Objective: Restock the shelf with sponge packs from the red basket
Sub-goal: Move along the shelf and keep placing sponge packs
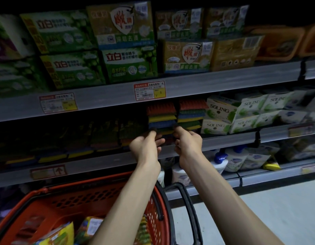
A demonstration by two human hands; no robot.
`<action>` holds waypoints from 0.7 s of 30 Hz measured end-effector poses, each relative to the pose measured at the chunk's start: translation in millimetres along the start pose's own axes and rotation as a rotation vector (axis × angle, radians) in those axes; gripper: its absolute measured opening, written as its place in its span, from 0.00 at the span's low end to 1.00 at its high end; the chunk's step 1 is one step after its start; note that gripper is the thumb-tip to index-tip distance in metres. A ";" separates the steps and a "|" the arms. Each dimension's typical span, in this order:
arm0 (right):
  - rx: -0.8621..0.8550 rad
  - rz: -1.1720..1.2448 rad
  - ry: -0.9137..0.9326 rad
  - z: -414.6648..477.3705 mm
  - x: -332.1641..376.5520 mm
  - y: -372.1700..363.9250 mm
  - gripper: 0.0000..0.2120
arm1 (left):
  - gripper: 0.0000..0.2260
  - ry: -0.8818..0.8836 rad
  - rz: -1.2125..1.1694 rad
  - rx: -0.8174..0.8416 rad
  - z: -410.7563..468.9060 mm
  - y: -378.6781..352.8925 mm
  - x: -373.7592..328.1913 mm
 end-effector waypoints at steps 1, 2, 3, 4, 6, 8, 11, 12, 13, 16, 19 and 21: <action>0.005 0.026 -0.008 -2.6 2.6 0.4 0.08 | 0.08 0.002 -0.002 0.000 0.5 0.0 0.7; 0.007 0.058 -0.019 -5.7 5.7 0.8 0.08 | 0.08 0.006 -0.004 0.000 0.7 -0.1 1.2; 0.002 0.093 -0.033 -7.9 8.0 1.4 0.07 | 0.08 0.011 -0.008 0.000 1.2 -0.1 1.8; -0.009 0.121 -0.044 -8.7 9.9 2.6 0.07 | 0.08 0.018 -0.011 0.003 0.8 -0.5 2.4; -0.042 0.140 -0.042 -7.3 11.9 5.2 0.06 | 0.08 0.032 -0.014 0.007 -0.7 -1.4 3.9; -0.084 0.134 -0.028 -4.8 12.8 7.9 0.06 | 0.07 0.040 -0.013 0.005 -2.5 -2.3 4.9; -0.131 0.134 -0.007 -1.0 14.3 11.6 0.10 | 0.07 0.046 -0.003 0.003 -3.8 -4.9 6.1; -0.134 0.136 -0.001 -0.4 15.6 12.1 0.11 | 0.06 0.047 0.003 0.005 -4.0 -5.9 6.3; -0.131 0.138 0.001 -0.1 16.8 12.3 0.12 | 0.06 0.049 0.006 0.005 -3.7 -7.0 6.7; -0.127 0.145 -0.012 -0.2 19.0 12.5 0.11 | 0.04 0.073 -0.006 0.010 -3.6 -10.2 9.3; -0.137 0.143 -0.017 -0.1 19.6 13.5 0.13 | 0.05 0.098 -0.023 0.016 -5.5 -13.7 13.3; -0.136 0.135 -0.017 -0.5 19.5 13.5 0.13 | 0.06 0.107 -0.029 0.026 -6.7 -16.8 15.2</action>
Point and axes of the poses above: each hand's wrist, its own z-axis towards the middle knuckle, its own y-axis out of the back of the hand, x = y × z, the point moved 5 cm from there along z, towards the middle knuckle, and after that the axes turned 5 degrees about -x, right-handed, at the moved point
